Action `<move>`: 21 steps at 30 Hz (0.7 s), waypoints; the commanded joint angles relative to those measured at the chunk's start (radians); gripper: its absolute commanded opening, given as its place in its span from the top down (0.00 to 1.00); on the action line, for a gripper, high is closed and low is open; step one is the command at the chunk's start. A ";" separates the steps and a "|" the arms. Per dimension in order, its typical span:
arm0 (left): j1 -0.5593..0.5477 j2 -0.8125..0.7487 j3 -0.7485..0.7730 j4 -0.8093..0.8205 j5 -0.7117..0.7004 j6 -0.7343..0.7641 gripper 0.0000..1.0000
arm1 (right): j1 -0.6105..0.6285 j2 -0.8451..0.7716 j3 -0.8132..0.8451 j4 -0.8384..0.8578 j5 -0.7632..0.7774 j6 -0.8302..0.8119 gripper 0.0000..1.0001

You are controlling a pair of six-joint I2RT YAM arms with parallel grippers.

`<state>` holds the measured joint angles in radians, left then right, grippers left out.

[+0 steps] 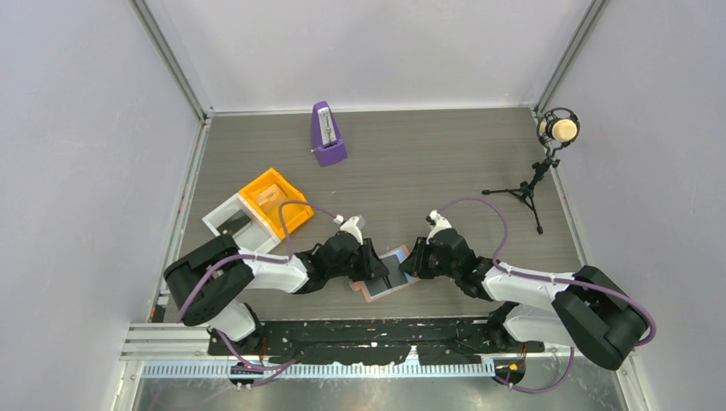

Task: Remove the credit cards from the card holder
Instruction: Remove the credit card from the card holder.

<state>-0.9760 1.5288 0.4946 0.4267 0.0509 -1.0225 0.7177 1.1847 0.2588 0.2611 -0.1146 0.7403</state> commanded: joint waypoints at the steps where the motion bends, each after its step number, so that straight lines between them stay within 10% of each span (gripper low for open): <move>1: -0.004 0.017 -0.016 0.076 -0.020 -0.021 0.72 | 0.001 0.019 -0.035 -0.152 0.039 -0.015 0.81; 7: -0.004 0.018 -0.056 0.145 -0.043 -0.063 0.88 | 0.000 0.045 -0.049 -0.114 0.032 -0.015 0.82; 21: -0.003 0.155 -0.138 0.525 0.000 -0.185 0.90 | 0.001 0.091 -0.063 -0.050 0.005 0.024 0.83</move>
<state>-0.9680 1.6436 0.3626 0.7982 0.0376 -1.1763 0.7113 1.2049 0.2367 0.3061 -0.1184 0.7555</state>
